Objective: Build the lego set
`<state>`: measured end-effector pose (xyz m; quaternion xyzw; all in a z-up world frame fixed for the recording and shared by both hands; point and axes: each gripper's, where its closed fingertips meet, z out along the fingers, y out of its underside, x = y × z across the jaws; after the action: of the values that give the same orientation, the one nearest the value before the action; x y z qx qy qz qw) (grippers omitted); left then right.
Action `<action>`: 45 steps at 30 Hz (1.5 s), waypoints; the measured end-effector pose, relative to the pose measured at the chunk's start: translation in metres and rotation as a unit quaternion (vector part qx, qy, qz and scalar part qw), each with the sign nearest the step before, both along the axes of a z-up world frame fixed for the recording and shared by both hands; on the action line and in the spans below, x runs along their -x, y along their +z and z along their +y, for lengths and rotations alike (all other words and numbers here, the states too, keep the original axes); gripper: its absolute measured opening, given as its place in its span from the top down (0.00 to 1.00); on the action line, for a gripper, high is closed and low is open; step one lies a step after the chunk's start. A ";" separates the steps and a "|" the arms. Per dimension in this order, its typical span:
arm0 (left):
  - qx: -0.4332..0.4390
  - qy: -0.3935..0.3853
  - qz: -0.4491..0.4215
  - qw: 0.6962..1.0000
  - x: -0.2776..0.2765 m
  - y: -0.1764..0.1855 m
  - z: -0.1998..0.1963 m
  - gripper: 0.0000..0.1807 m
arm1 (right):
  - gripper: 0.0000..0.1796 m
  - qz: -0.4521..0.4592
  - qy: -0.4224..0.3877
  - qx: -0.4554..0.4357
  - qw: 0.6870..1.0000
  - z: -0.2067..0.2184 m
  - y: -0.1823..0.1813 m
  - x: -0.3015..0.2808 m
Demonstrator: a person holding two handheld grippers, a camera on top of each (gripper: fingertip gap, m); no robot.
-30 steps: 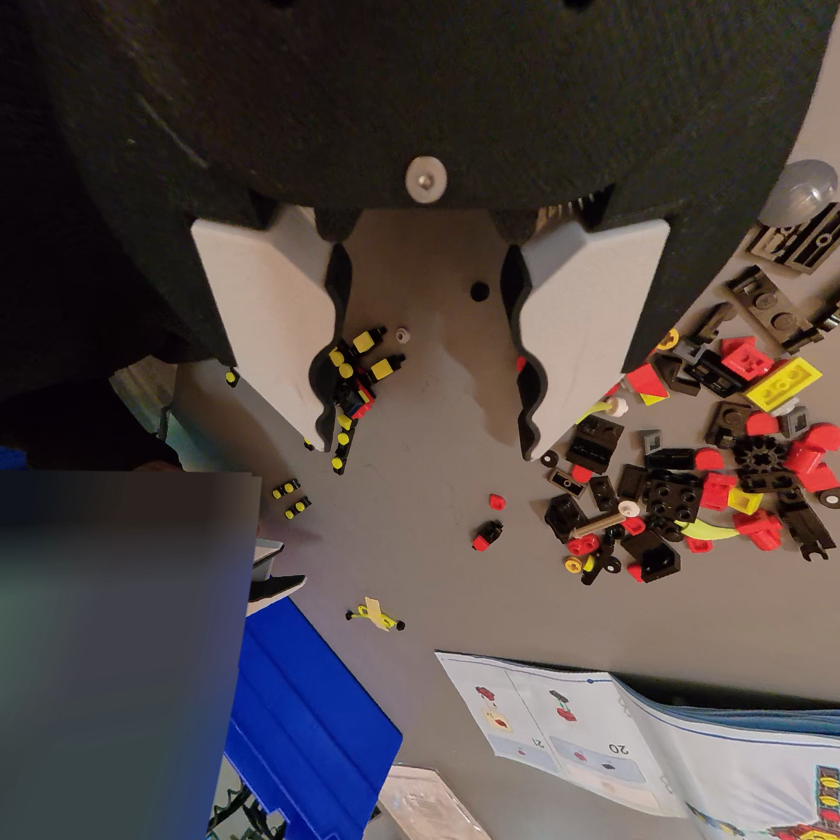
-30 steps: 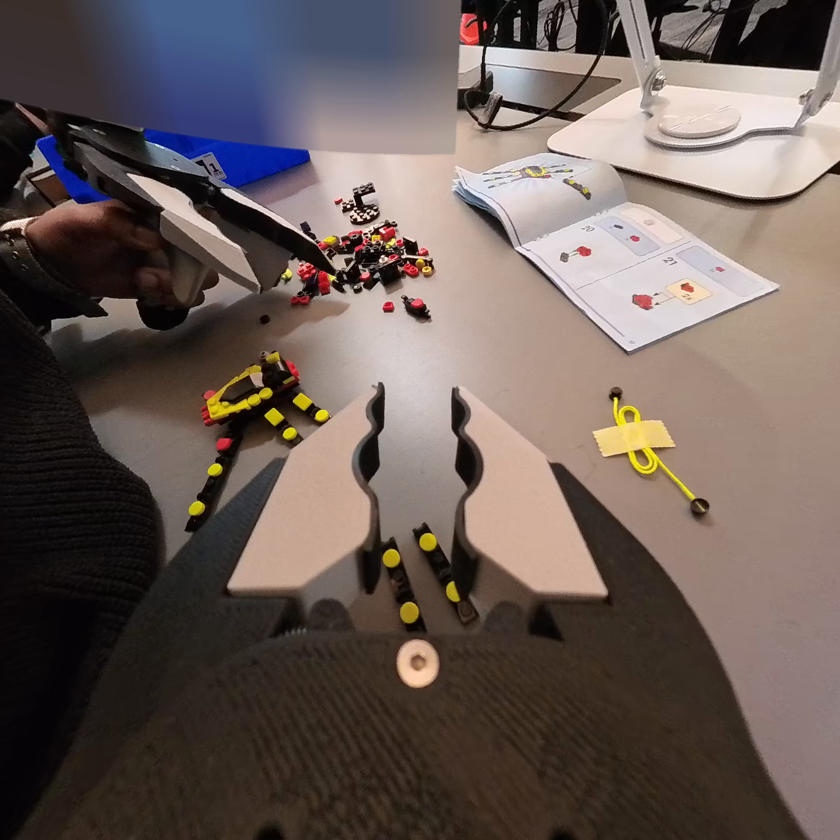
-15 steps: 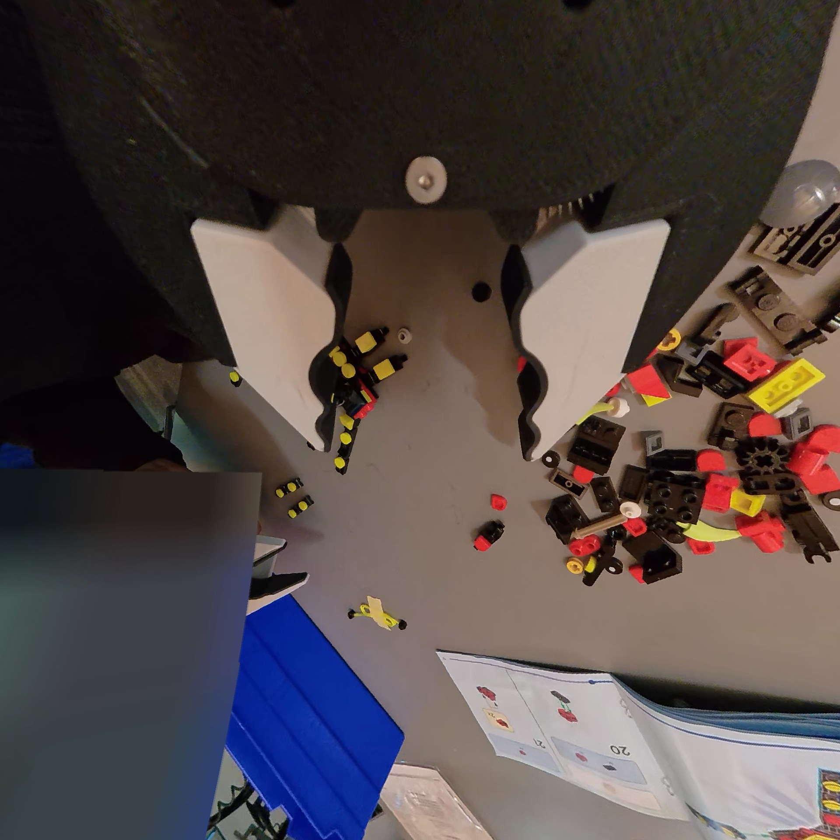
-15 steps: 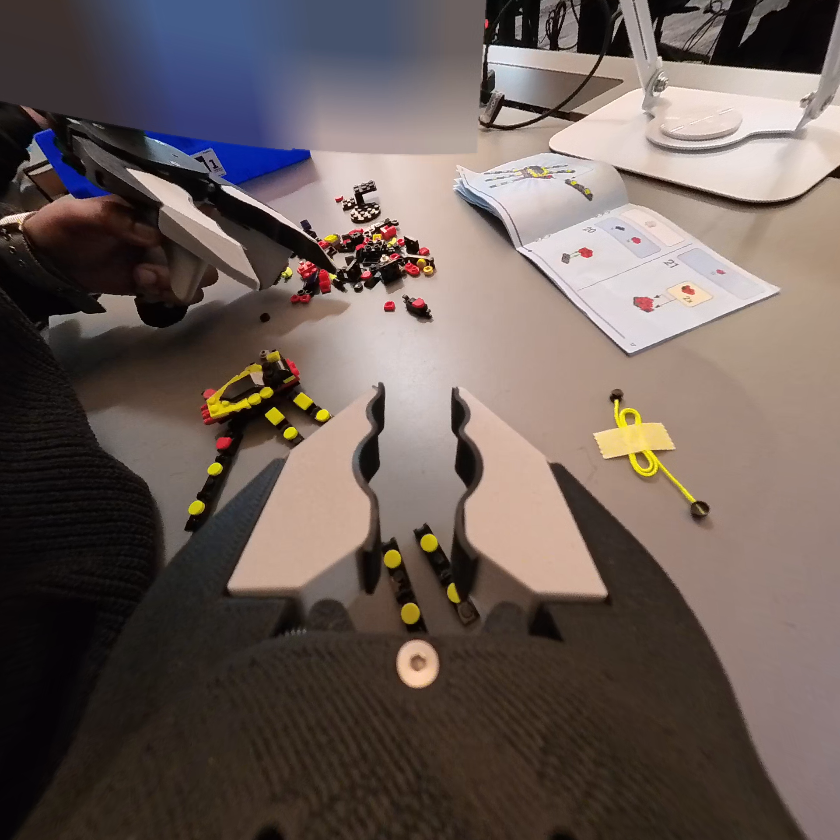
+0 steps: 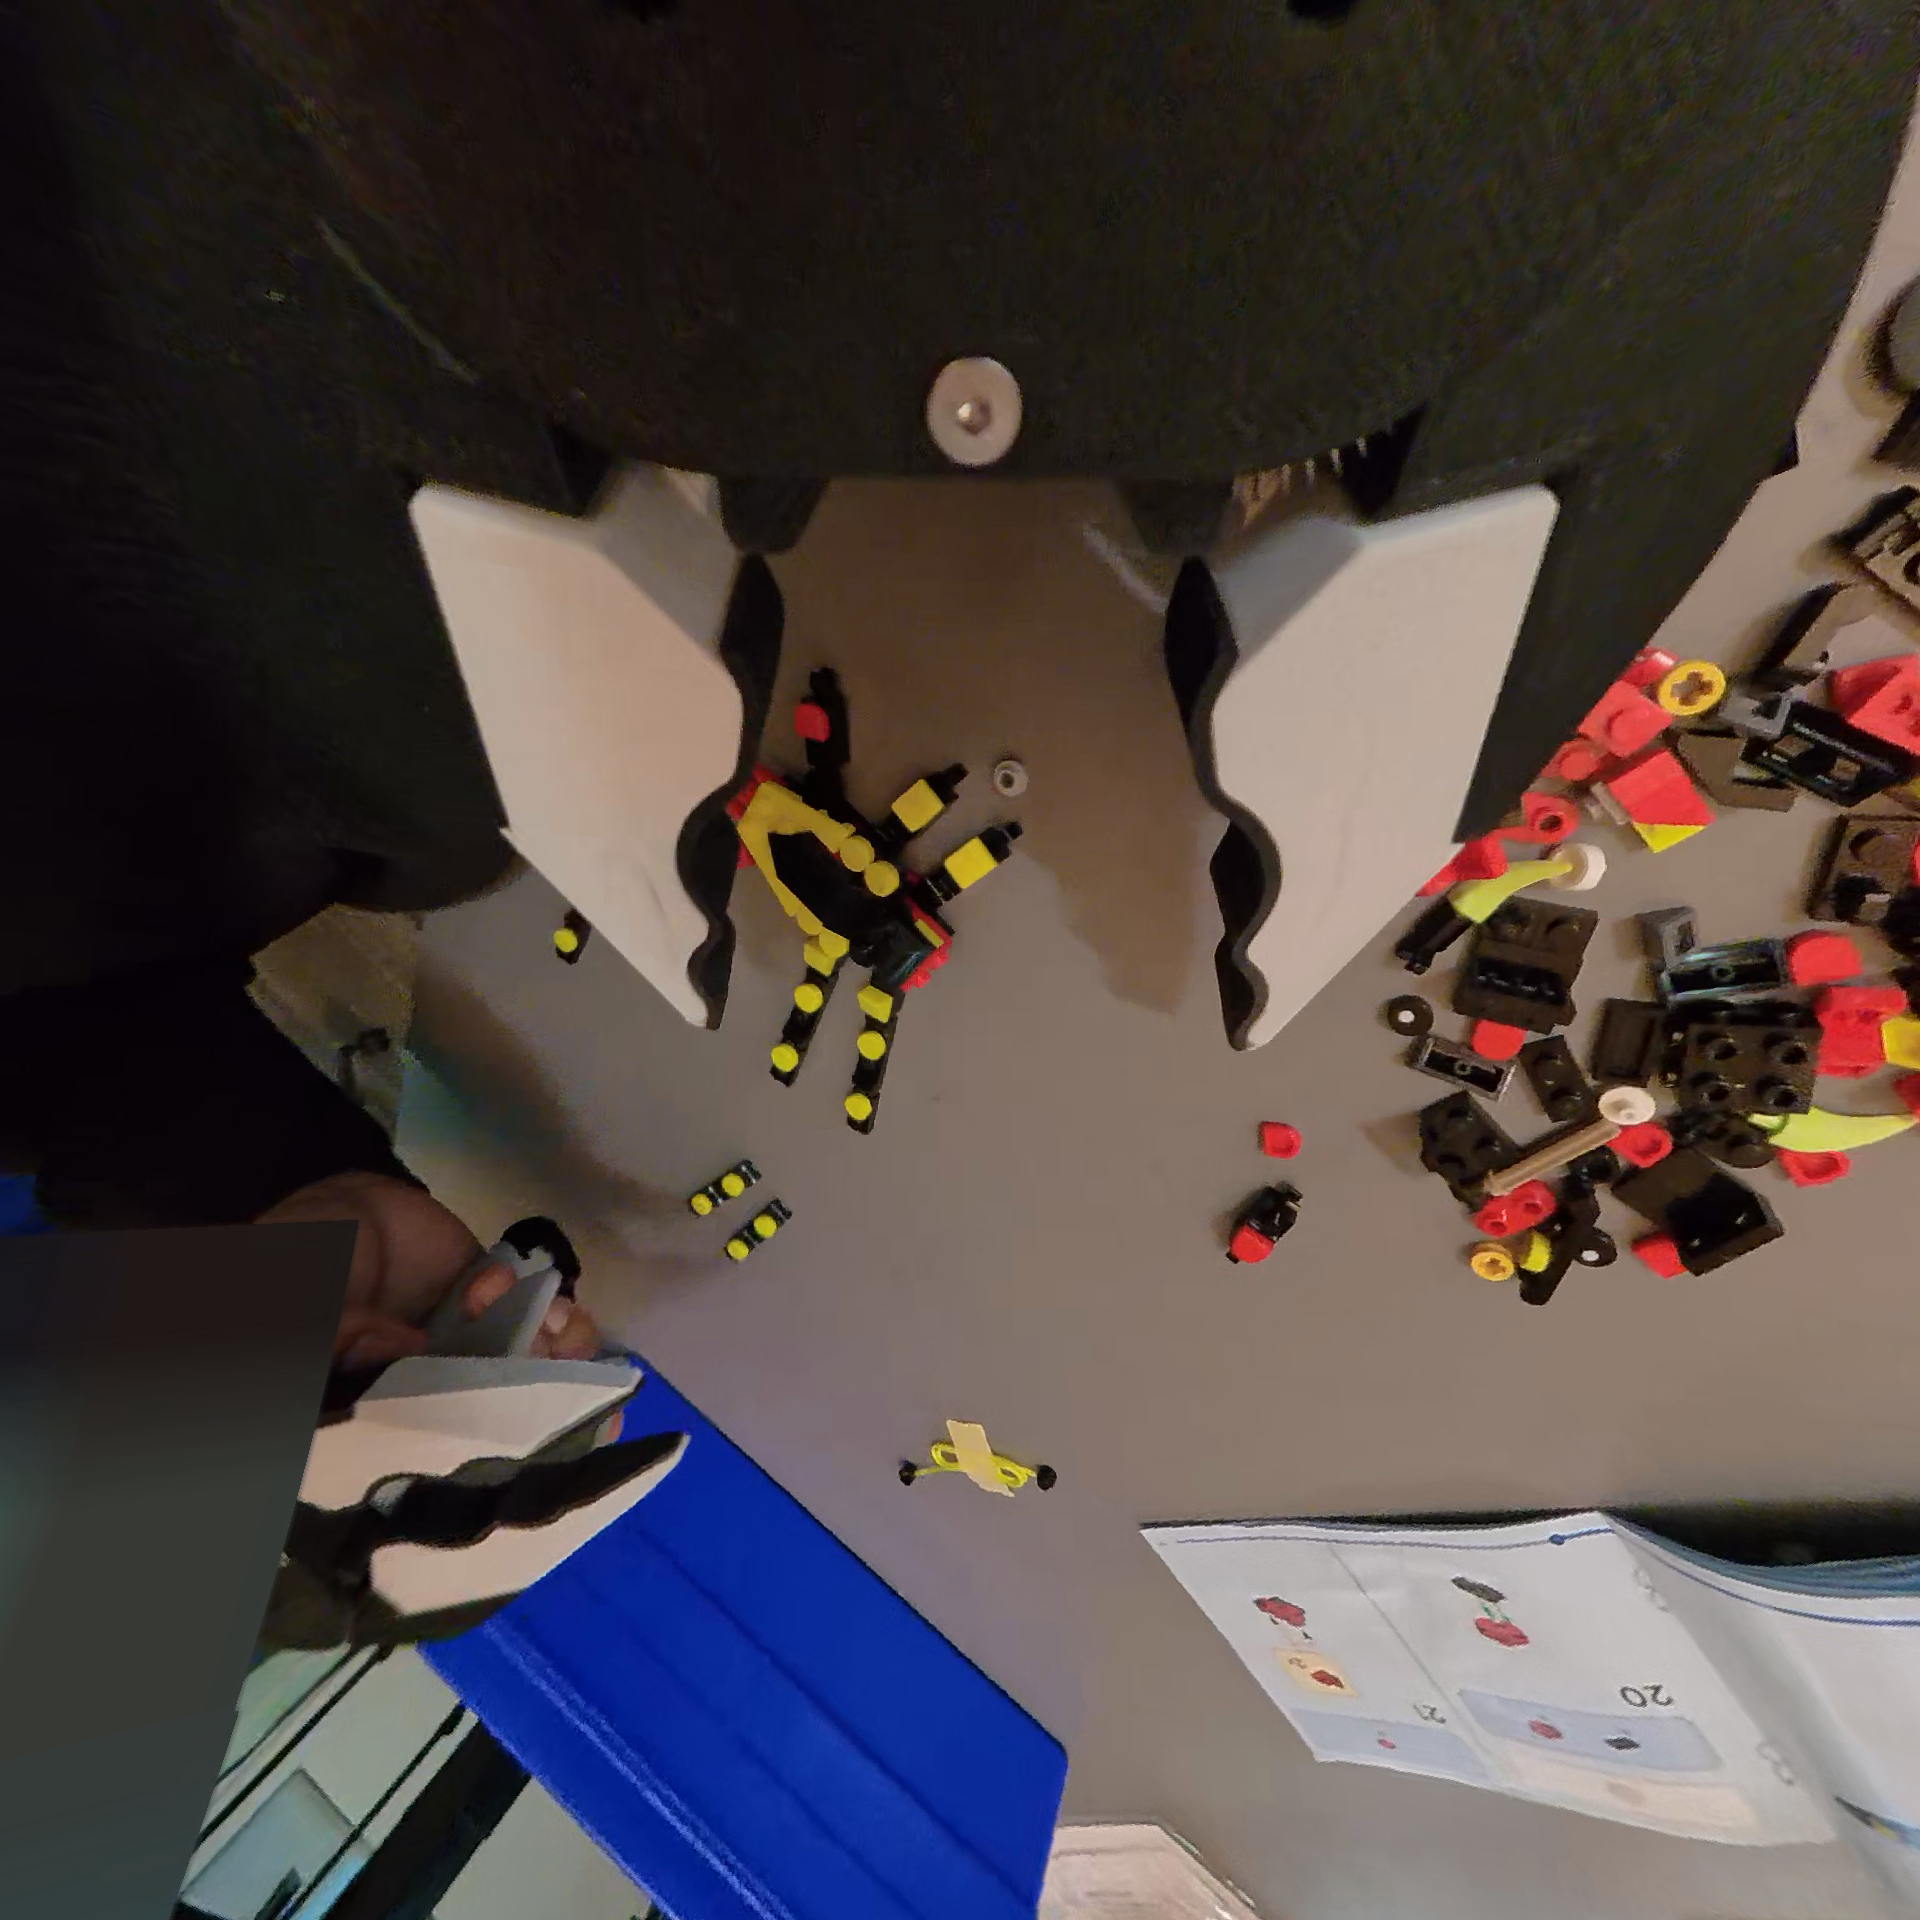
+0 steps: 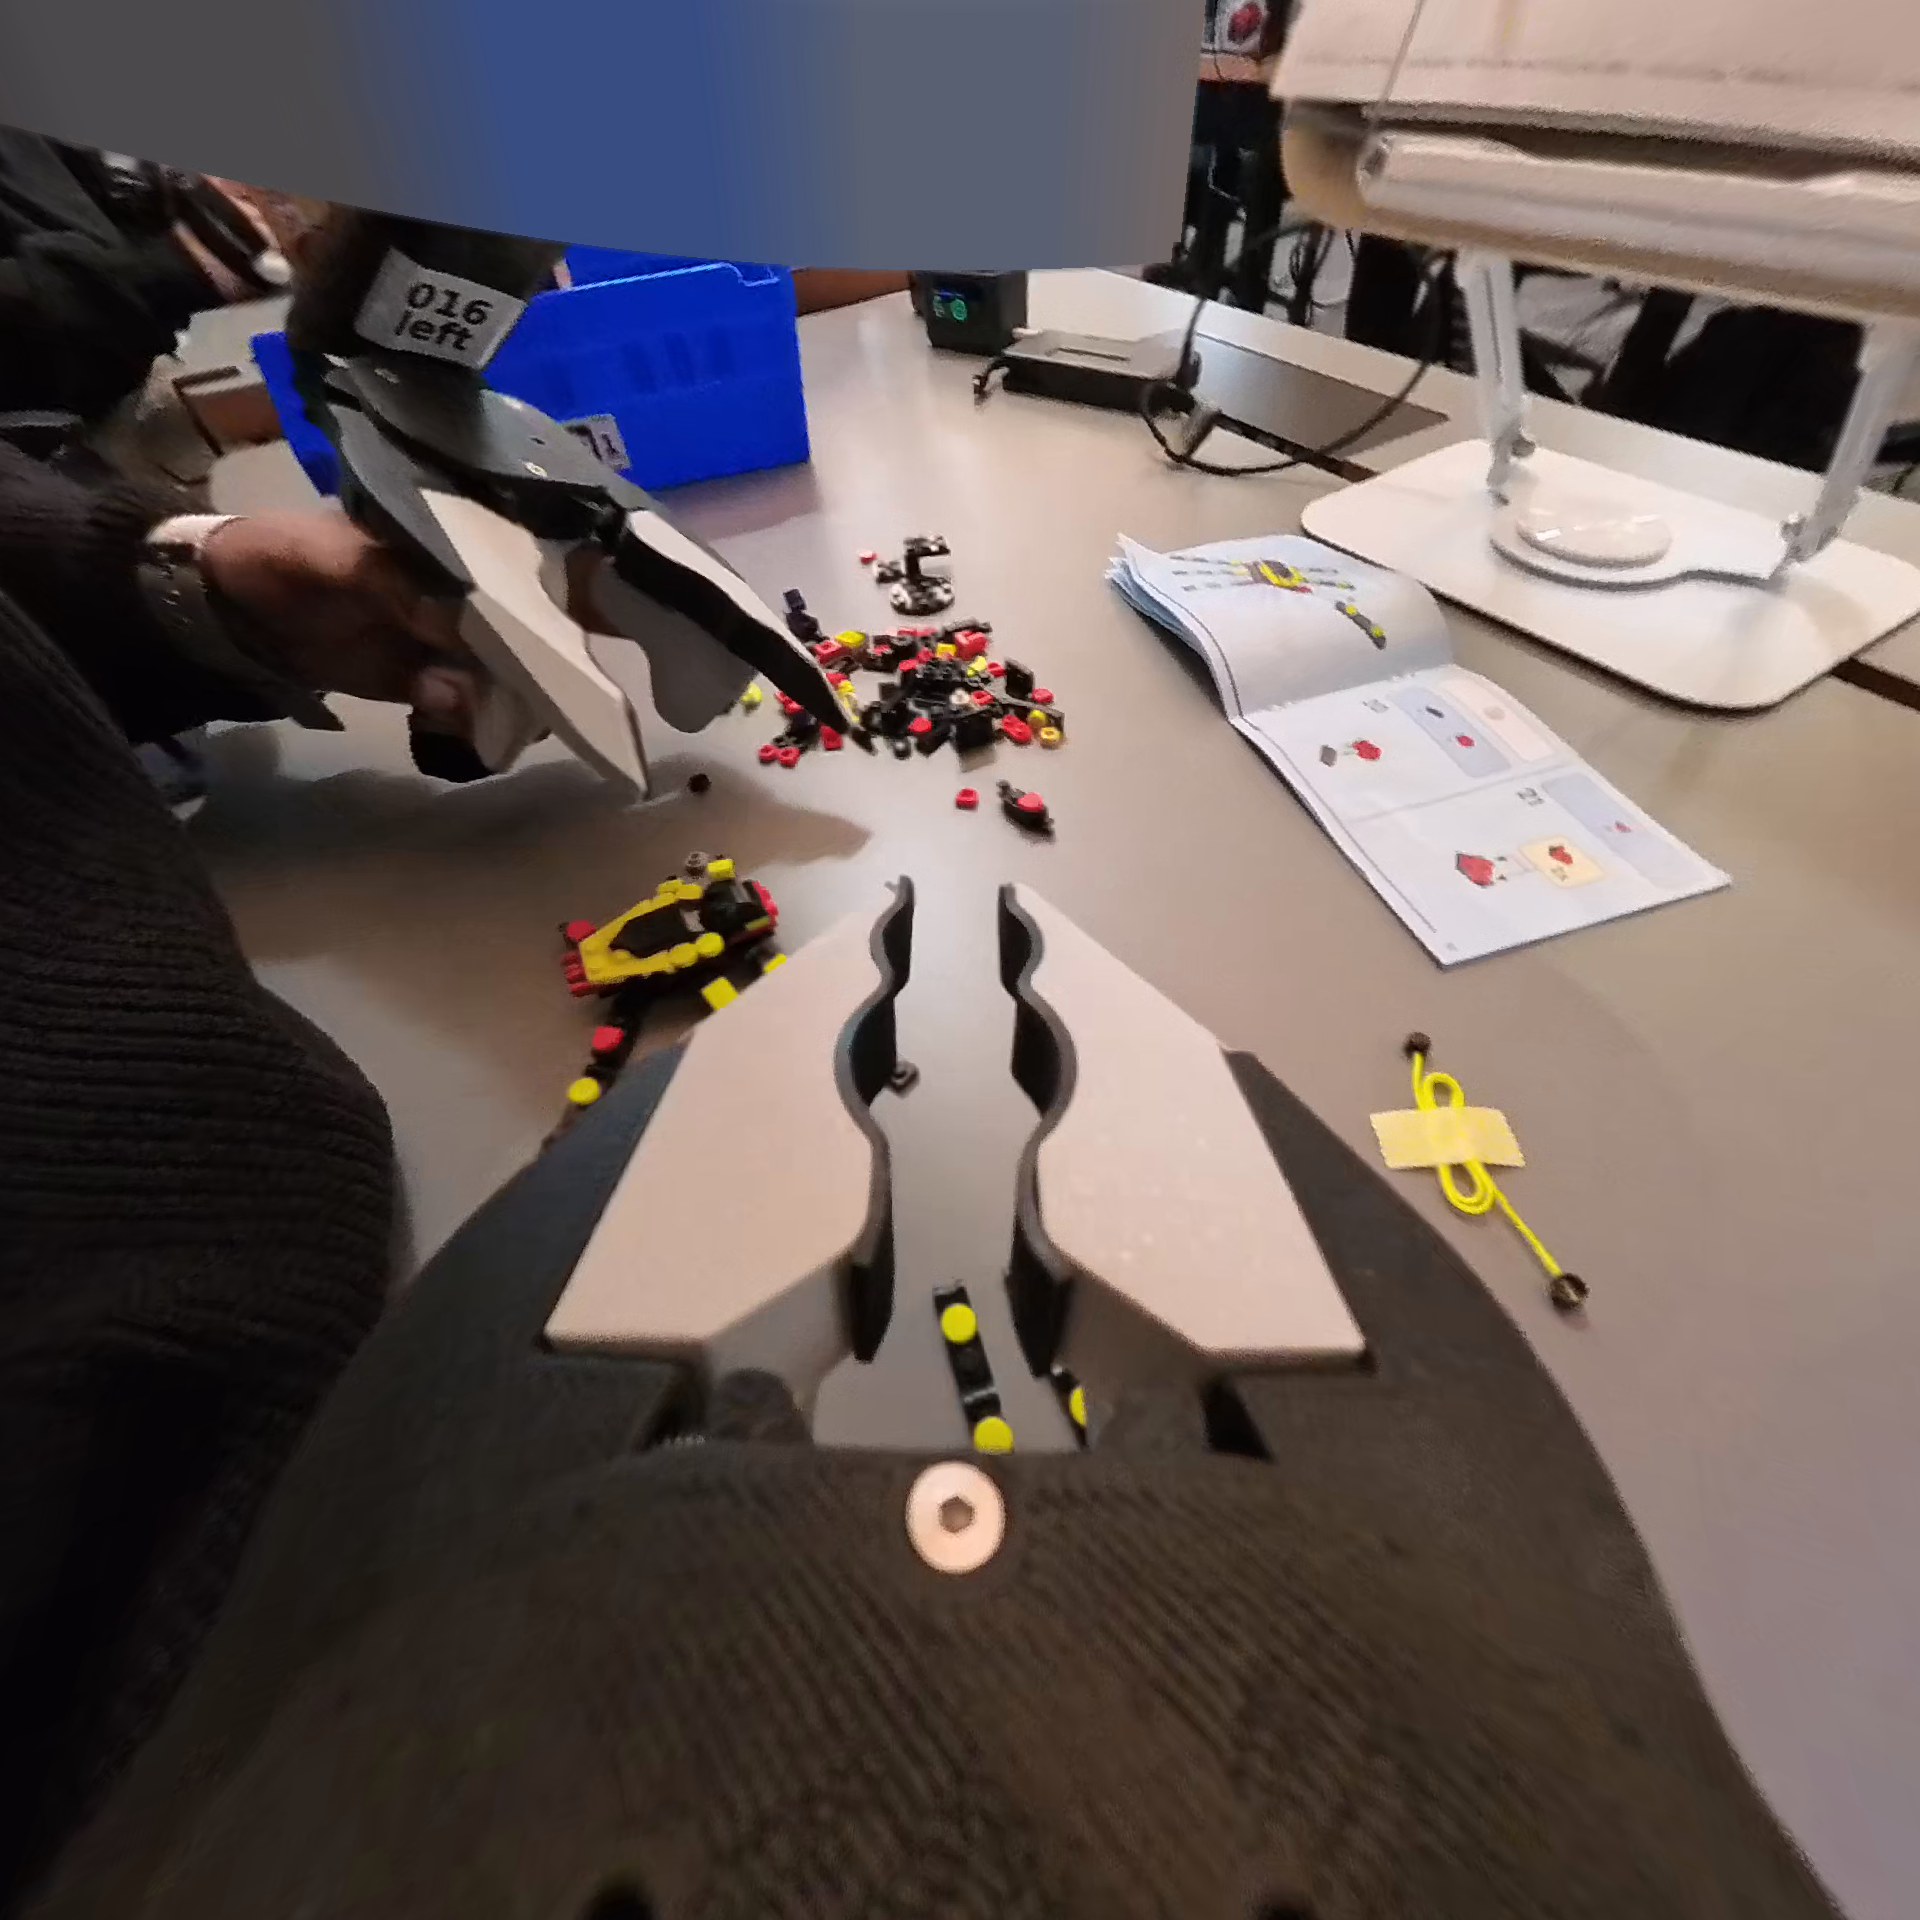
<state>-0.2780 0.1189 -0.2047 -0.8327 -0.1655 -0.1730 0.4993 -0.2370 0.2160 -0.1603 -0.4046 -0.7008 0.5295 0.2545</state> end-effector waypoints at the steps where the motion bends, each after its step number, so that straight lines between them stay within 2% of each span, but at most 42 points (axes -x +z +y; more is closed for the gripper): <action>1: 0.003 -0.003 0.007 1.000 -0.002 0.000 0.001 0.49 | 0.92 0.006 0.005 -0.004 1.000 -0.003 0.003 -0.002; 5: 0.004 -0.019 0.038 0.999 -0.012 0.003 0.004 0.50 | 0.85 0.000 0.021 -0.035 0.999 -0.009 0.001 -0.013; 10: 0.008 -0.043 0.074 0.996 -0.028 0.004 0.007 0.53 | 0.85 -0.016 0.054 -0.093 0.994 -0.012 -0.007 -0.035; 15: 0.000 -0.084 0.092 0.992 -0.052 0.007 0.010 0.54 | 0.84 -0.139 0.158 -0.154 0.965 -0.026 -0.058 -0.091; 19: -0.003 -0.140 0.111 0.984 -0.076 0.006 0.011 0.54 | 0.85 -0.184 0.209 -0.215 0.936 -0.038 -0.084 -0.118; 24: 0.018 -0.170 0.127 0.977 -0.087 -0.005 0.010 0.54 | 0.86 -0.184 0.235 -0.198 0.934 -0.053 -0.084 -0.120; 32: 0.025 -0.172 0.126 0.977 -0.087 -0.009 0.010 0.55 | 0.89 -0.191 0.236 -0.202 0.931 -0.053 -0.089 -0.120; 36: 0.031 -0.173 0.128 0.976 -0.087 -0.011 0.010 0.55 | 0.95 -0.191 0.240 -0.201 0.930 -0.056 -0.090 -0.120; 40: 0.034 -0.167 0.128 0.977 -0.084 -0.012 0.011 0.55 | 0.96 -0.194 0.242 -0.206 0.928 -0.054 -0.090 -0.121; 45: 0.038 -0.137 0.132 0.981 -0.071 -0.011 0.011 0.56 | 0.97 -0.190 0.262 -0.165 0.932 -0.068 -0.080 -0.124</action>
<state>-0.2065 0.1302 -0.2154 -0.8812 0.0114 -0.1221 0.4566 -0.1132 0.1479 -0.2401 -0.2522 -0.8945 0.3677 0.0318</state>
